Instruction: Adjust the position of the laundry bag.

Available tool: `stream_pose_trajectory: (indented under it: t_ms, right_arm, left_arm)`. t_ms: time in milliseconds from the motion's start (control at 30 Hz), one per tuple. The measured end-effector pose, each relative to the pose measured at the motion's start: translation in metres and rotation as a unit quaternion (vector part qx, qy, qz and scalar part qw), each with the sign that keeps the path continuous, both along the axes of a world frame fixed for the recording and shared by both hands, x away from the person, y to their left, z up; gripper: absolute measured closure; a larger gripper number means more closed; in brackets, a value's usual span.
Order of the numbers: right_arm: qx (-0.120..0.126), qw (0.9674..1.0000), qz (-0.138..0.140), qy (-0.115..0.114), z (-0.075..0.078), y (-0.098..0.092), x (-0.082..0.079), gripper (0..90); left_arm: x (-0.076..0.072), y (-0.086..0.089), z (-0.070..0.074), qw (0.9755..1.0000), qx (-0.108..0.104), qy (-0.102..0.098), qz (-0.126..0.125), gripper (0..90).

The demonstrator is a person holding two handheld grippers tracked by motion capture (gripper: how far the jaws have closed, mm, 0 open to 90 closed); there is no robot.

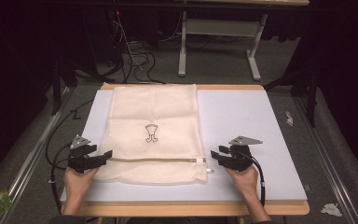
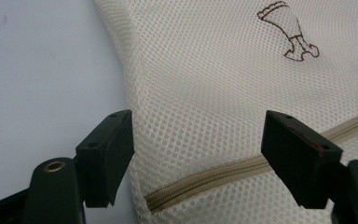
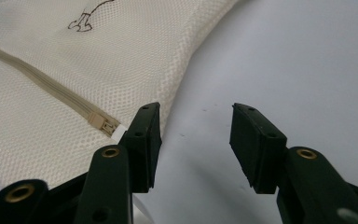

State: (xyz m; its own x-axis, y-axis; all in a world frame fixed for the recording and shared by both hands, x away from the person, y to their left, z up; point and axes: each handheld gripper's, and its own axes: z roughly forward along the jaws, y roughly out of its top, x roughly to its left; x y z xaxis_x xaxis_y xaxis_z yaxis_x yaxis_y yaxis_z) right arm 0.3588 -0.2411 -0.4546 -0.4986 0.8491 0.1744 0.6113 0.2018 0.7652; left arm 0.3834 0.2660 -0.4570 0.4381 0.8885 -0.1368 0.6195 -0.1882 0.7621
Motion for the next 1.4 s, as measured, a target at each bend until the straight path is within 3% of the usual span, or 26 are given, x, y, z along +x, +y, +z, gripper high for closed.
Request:
stream_pose_trajectory:
  t_ms: [333, 567, 667, 800, 1067, 1267, 1300, 1400]
  right_arm:
    - [-0.006, 0.9997, 0.014, 0.02, -0.004, 0.025, 0.012, 54.8]
    - [-0.008, 0.9989, 0.014, 0.043, -0.007, 0.038, 0.022, 53.8]
    - [-0.016, 0.9985, 0.019, 0.048, -0.008, 0.044, 0.027, 52.7]
    - [-0.023, 0.998, 0.016, 0.058, -0.005, 0.048, 0.032, 51.7]
    - [-0.02, 0.9965, 0.008, 0.08, -0.008, 0.053, 0.04, 51.1]
    - [-0.02, 0.9957, 0.015, 0.09, -0.011, 0.053, 0.044, 60.1]
    - [-0.018, 0.9954, 0.016, 0.092, -0.012, 0.052, 0.044, 65.2]
    - [-0.02, 0.9954, 0.021, 0.092, -0.012, 0.052, 0.045, 72.6]
  left_arm:
    - [0.006, -0.003, -0.002, 0.9998, 0.011, 0.0, 0.014, 28.6]
    - [0.014, -0.008, -0.003, 0.999, 0.033, 0.022, 0.021, 30.6]
    - [0.019, -0.008, -0.002, 0.9987, 0.027, 0.037, 0.022, 31.1]
    - [0.025, -0.008, -0.001, 0.9976, 0.035, 0.05, 0.033, 32.0]
    - [0.036, -0.009, -0.003, 0.9947, 0.039, 0.082, 0.049, 31.4]
    - [0.039, -0.011, -0.006, 0.9943, 0.037, 0.091, 0.042, 38.2]
    - [0.04, -0.011, -0.007, 0.9943, 0.036, 0.092, 0.042, 44.7]
    - [0.039, -0.01, -0.006, 0.9944, 0.039, 0.088, 0.042, 51.9]
